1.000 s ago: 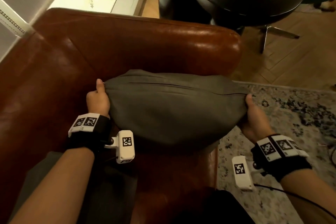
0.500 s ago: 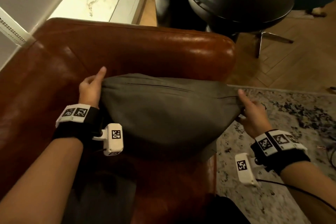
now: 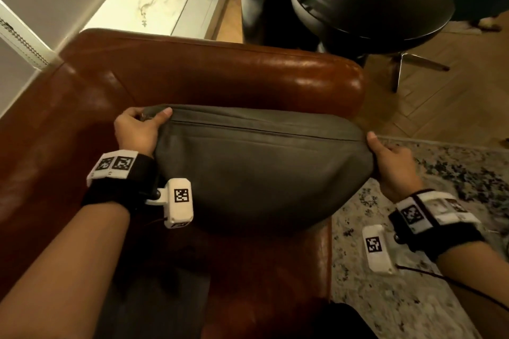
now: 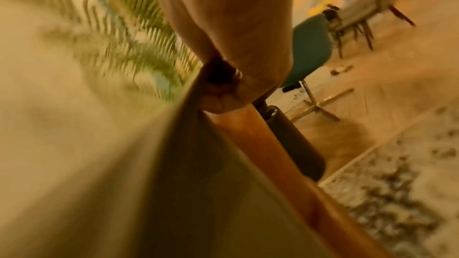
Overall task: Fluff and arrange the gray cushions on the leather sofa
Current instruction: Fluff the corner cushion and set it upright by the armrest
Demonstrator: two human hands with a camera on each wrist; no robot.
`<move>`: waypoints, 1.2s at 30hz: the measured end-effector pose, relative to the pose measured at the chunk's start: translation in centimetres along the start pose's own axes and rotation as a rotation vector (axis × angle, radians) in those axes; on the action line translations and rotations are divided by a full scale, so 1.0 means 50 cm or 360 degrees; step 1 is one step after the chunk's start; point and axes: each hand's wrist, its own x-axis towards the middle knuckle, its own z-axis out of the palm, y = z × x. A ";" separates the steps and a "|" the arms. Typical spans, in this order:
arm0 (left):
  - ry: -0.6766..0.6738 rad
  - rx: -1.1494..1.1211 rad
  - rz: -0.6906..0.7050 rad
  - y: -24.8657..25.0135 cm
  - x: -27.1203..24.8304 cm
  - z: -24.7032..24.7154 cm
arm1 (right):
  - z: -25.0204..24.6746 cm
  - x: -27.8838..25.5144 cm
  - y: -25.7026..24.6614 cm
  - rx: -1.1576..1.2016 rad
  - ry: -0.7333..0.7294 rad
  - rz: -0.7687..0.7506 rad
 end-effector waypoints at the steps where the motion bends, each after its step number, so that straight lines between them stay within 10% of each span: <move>1: 0.0005 -0.0082 -0.0007 0.013 -0.003 0.003 | 0.001 0.001 -0.009 0.0068 -0.0025 -0.0004; 10: -0.0256 -0.0405 -0.0141 0.025 -0.016 -0.042 | -0.023 -0.042 -0.025 0.0203 -0.0229 0.0029; 19: -0.0379 -0.0416 -0.0041 -0.063 0.009 -0.003 | 0.019 0.000 -0.009 -0.0045 0.0089 -0.0023; 24: 0.0123 0.0925 0.0972 -0.048 -0.063 0.032 | 0.109 -0.098 0.006 -0.1149 0.0075 -0.1168; 27: -0.0370 0.1249 0.1477 -0.033 -0.147 0.124 | 0.257 -0.145 0.018 -0.1390 -0.0387 -0.1410; 30: -0.0639 0.1634 0.1117 -0.063 -0.126 0.137 | 0.303 -0.117 0.040 -0.1768 -0.0595 -0.1216; 36: -0.0233 0.1552 0.0665 -0.108 -0.038 0.038 | 0.067 0.014 0.085 -0.1843 -0.0112 -0.0625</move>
